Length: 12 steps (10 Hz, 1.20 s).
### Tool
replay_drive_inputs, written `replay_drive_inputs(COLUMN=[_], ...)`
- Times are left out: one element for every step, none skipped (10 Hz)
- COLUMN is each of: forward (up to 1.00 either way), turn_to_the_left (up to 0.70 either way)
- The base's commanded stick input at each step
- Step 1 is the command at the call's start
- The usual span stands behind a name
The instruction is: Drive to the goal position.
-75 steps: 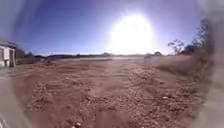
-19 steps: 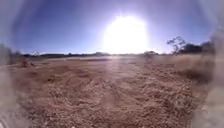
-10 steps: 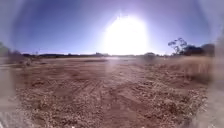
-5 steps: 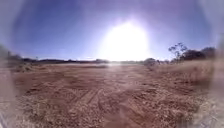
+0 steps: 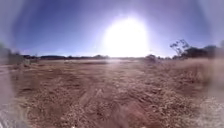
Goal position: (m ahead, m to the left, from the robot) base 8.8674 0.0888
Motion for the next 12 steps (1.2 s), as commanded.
replay_drive_inputs(forward=[0.5, 0.5, 0.5, 0.5, 0.5, 0.5, 0.5, 0.5, 0.5, 0.5, 0.5, 0.5], turn_to_the_left=[0.0, 0.0, 0.0, 0.0, 0.0, 0.0, 0.0, 0.0, 0.0, 0.0, 0.0, 0.0])
